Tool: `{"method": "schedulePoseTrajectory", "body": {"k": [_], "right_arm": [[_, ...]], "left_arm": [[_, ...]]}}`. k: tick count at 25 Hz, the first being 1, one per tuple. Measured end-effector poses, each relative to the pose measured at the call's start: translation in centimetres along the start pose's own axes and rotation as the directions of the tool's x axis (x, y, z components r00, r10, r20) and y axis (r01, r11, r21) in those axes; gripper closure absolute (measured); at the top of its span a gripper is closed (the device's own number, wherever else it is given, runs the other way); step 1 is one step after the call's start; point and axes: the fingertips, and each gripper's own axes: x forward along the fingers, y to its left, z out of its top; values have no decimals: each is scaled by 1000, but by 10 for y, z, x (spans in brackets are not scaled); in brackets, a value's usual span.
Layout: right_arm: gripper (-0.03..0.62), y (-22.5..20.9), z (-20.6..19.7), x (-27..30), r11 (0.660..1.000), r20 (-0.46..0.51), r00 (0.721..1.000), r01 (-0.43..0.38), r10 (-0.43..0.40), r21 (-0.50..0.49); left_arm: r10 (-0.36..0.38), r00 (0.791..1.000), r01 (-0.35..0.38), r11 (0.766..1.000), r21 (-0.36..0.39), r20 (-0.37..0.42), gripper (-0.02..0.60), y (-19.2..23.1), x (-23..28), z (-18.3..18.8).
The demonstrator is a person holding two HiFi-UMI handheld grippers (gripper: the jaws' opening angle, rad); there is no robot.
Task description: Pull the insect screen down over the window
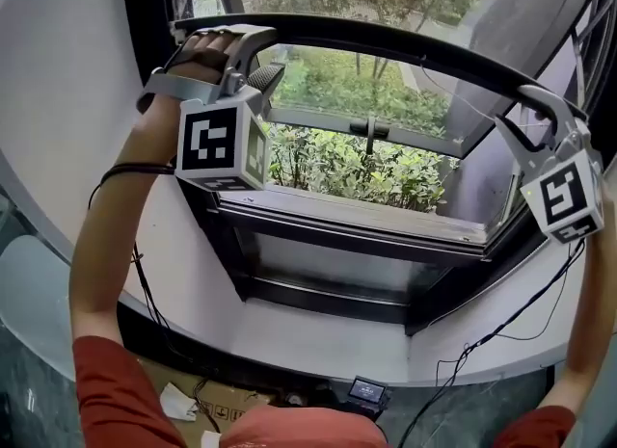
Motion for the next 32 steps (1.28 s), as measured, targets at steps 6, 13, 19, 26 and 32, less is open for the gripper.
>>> {"method": "schedulePoseTrajectory", "body": {"k": [6, 13, 19, 26, 32], "right_arm": [[396, 32, -7, -1, 999, -4, 999, -44, 44, 15], [378, 77, -22, 1, 993, -75, 991, -112, 108, -44], [372, 104, -31, 4, 989, -110, 986, -133, 126, -61], [373, 135, -35, 5, 981, -95, 977, -193, 193, 11], [373, 167, -42, 4, 971, -88, 967, -234, 238, 53]], "left_arm": [[-39, 999, 39, 999, 1, -2, 393, -30, -5, 1], [-105, 994, 105, 994, -9, -12, 393, -72, -13, 3], [-133, 991, 132, 991, -21, -15, 393, -98, -17, 5], [-171, 985, 171, 985, -38, 0, 393, -132, -23, 5], [-225, 974, 225, 973, -52, 9, 393, -165, -30, 7]]}}
